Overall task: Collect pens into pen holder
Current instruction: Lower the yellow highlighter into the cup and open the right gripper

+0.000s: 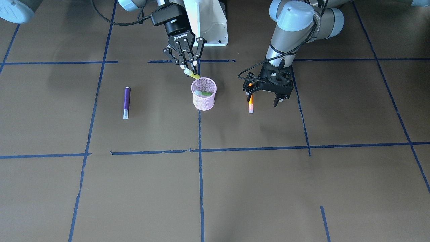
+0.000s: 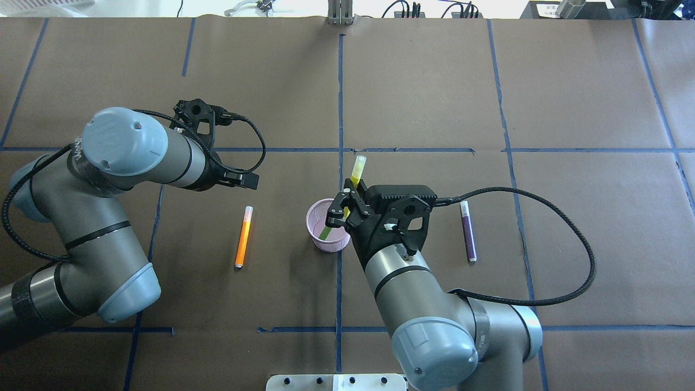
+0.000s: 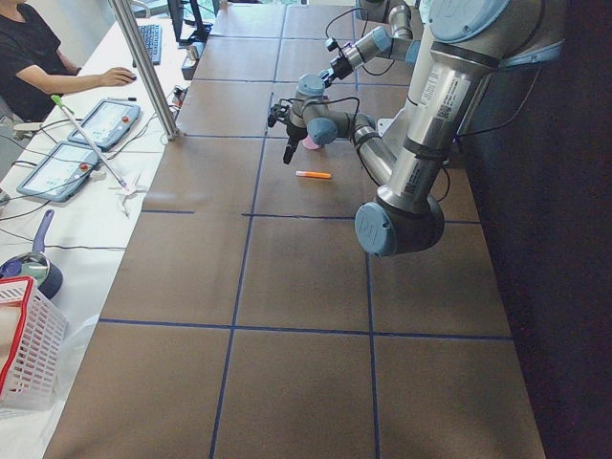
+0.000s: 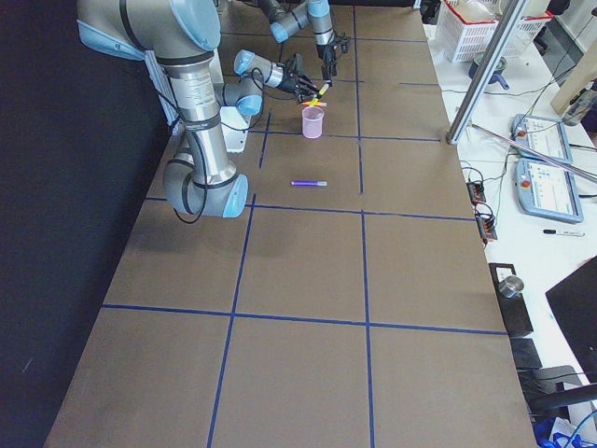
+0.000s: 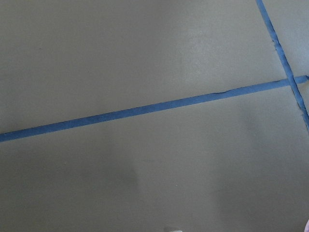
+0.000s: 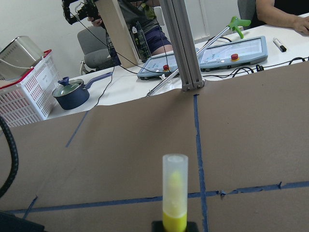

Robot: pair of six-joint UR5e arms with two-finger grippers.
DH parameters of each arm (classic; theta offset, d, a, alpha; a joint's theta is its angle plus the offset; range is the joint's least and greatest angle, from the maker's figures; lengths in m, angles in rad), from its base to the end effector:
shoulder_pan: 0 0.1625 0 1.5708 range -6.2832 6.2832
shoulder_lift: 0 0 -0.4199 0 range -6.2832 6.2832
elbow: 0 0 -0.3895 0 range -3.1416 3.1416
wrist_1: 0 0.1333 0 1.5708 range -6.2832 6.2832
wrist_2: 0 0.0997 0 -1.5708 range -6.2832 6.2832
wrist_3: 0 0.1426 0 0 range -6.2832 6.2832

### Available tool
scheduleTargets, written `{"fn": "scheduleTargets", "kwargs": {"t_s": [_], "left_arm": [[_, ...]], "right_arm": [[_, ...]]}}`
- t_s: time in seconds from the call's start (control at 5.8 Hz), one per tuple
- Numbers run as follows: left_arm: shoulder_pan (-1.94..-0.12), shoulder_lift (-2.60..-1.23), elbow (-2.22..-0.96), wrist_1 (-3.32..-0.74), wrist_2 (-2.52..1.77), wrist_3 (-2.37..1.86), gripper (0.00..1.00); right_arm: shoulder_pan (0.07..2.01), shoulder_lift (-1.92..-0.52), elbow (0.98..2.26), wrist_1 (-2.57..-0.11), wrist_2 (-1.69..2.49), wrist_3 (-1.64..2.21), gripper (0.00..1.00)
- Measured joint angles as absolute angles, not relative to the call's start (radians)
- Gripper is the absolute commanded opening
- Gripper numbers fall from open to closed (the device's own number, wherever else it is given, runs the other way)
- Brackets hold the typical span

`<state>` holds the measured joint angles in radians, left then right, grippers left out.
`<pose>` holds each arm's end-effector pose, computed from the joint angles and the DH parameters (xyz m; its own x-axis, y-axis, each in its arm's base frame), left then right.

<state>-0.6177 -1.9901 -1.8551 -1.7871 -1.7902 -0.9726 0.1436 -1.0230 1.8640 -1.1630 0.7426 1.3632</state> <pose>0.4618 -0.4535 0.2990 0.6470 0.2146 -0.7317 0.0723 0.9380 0.3390 -0.5611 -0.3220 0.1666 0.4690 -0.0730 0.8802 -0.7069 0.5663 0.4237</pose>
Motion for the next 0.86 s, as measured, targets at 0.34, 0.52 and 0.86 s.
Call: {"fn": "scheduleTargets", "kwargs": {"t_s": [0.34, 0.52, 0.86], "left_arm": [[-0.617, -1.99, -1.855, -1.787, -1.79, -0.973, 0.99], [-0.617, -1.99, -1.856, -1.787, -1.79, -0.973, 0.99], [-0.615, -1.99, -1.855, -1.787, -1.79, -0.973, 0.99]], "right_arm": [[0.137, -0.97, 1.774, -1.163, 0.731, 1.407, 0.21], [0.136, -0.97, 1.764, -1.163, 0.731, 1.408, 0.29], [0.134, -0.971, 1.76, -1.167, 0.73, 1.399, 0.92]]}}
